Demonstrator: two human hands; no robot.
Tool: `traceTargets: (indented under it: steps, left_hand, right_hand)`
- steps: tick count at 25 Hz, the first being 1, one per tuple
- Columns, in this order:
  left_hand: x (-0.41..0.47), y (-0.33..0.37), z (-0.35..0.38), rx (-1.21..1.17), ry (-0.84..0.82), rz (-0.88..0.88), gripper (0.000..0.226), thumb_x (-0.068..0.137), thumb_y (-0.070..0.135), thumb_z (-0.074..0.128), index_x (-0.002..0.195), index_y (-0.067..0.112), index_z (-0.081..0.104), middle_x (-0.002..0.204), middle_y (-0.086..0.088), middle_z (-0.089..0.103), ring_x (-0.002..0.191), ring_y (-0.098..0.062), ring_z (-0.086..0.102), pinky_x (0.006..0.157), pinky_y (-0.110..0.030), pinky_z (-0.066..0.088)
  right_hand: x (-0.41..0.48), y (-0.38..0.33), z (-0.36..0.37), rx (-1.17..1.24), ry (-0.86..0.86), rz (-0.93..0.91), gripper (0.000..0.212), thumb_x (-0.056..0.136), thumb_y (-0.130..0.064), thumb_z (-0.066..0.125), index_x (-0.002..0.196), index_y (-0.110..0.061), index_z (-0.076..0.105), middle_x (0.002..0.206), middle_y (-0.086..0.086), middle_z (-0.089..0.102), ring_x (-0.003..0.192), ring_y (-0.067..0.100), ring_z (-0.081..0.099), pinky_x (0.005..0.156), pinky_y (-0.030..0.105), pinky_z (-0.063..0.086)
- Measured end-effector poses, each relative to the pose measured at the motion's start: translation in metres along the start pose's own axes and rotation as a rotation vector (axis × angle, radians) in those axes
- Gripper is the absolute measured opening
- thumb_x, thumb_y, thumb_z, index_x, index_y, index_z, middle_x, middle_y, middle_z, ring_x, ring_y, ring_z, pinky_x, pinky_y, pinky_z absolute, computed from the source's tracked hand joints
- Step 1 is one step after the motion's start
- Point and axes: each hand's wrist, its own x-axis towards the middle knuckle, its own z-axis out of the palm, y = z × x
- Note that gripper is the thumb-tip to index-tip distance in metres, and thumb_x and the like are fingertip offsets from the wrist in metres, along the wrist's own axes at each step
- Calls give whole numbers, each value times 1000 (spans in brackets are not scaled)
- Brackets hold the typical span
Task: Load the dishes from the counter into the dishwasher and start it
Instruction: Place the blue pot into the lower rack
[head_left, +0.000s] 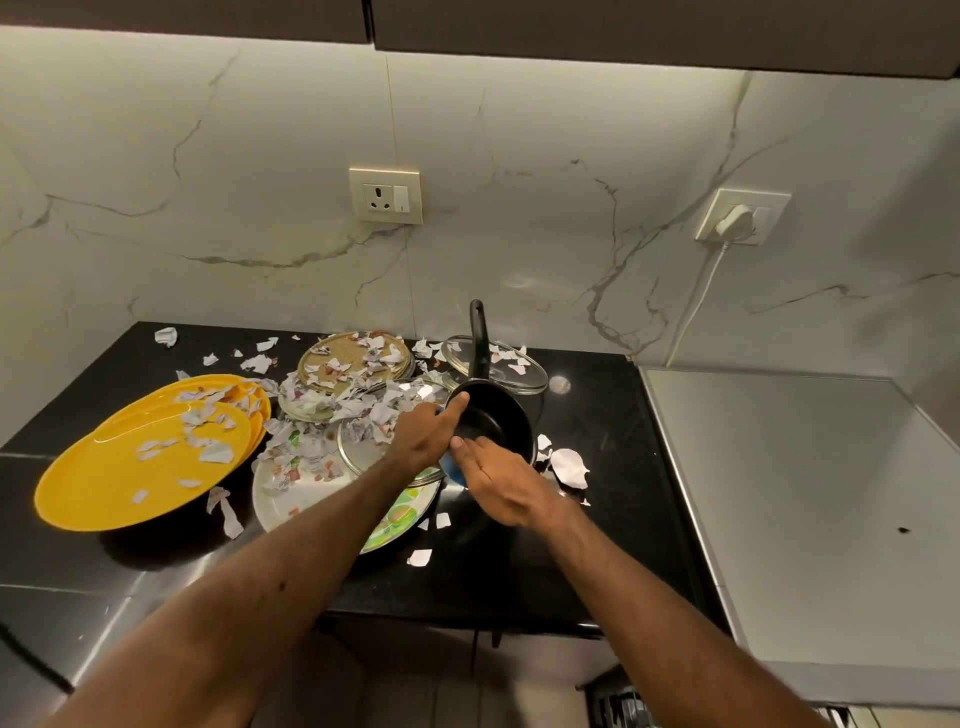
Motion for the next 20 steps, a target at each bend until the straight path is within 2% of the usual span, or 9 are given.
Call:
traceTargets:
  steps: [2, 4, 6, 8, 11, 14, 17, 18, 20]
  left_hand:
    - [3, -3, 2, 17, -1, -47, 77, 93, 78, 41, 82, 6, 66, 84, -9, 69, 82, -27, 64, 79, -40, 51]
    - [6, -5, -1, 40, 0, -80, 72, 96, 74, 42, 84, 7, 66, 84, -8, 68, 82, -26, 63, 75, -38, 48]
    - [7, -4, -7, 50, 8, -112, 71, 97, 71, 44, 88, 5, 67, 85, -8, 67, 82, -25, 63, 72, -35, 47]
    - [7, -3, -12, 54, 33, -123, 70, 97, 70, 45, 83, 5, 66, 83, -8, 66, 80, -24, 63, 71, -33, 48]
    - [14, -2, -24, 19, 119, -128, 70, 97, 71, 44, 87, 6, 68, 90, -13, 69, 86, -29, 67, 82, -41, 59]
    - [25, -5, -50, -110, 203, -133, 64, 97, 69, 45, 91, 9, 68, 100, -16, 71, 91, -33, 69, 85, -49, 61]
    - [28, -7, -70, -280, 206, -140, 47, 97, 61, 50, 90, 17, 64, 106, -17, 69, 96, -34, 68, 85, -54, 62]
    - [27, -7, -72, -320, 190, -139, 44, 99, 58, 51, 97, 15, 64, 108, -17, 69, 95, -33, 68, 83, -53, 62]
    - [23, -6, -72, -364, 95, -149, 45, 102, 55, 53, 108, 11, 64, 106, -15, 71, 90, -32, 72, 76, -47, 64]
  right_hand:
    - [2, -1, 4, 112, -25, 6, 67, 102, -74, 13, 123, -31, 60, 110, -3, 62, 102, 17, 60, 98, 43, 48]
    - [4, 1, 3, 181, -48, -4, 54, 103, -70, 29, 114, -29, 62, 106, -5, 64, 97, 15, 61, 93, 42, 52]
    - [7, 3, -3, 158, -87, -39, 26, 100, -58, 53, 103, -33, 58, 100, -9, 63, 89, 9, 60, 80, 34, 51]
    - [12, 2, -15, 49, -113, -104, 20, 98, -49, 66, 101, -33, 56, 100, -9, 61, 87, 8, 58, 74, 31, 49]
    - [19, 0, -27, -171, -12, -192, 36, 94, -53, 70, 105, -23, 54, 103, -5, 57, 91, 14, 53, 78, 35, 50]
    - [22, 13, -30, -84, 178, -170, 46, 88, -59, 74, 114, -25, 56, 116, -6, 61, 105, 14, 55, 91, 39, 51]
    - [20, 39, -24, -101, 53, 36, 94, 72, -78, 75, 147, -32, 44, 149, -4, 48, 136, 20, 44, 116, 52, 35]
    - [20, 45, -18, -60, 46, 84, 104, 71, -84, 69, 154, -30, 38, 157, -2, 42, 142, 21, 40, 119, 52, 33]
    - [16, 52, -14, 250, 176, 150, 96, 83, -84, 56, 156, -25, 39, 158, 1, 44, 143, 21, 44, 113, 41, 40]
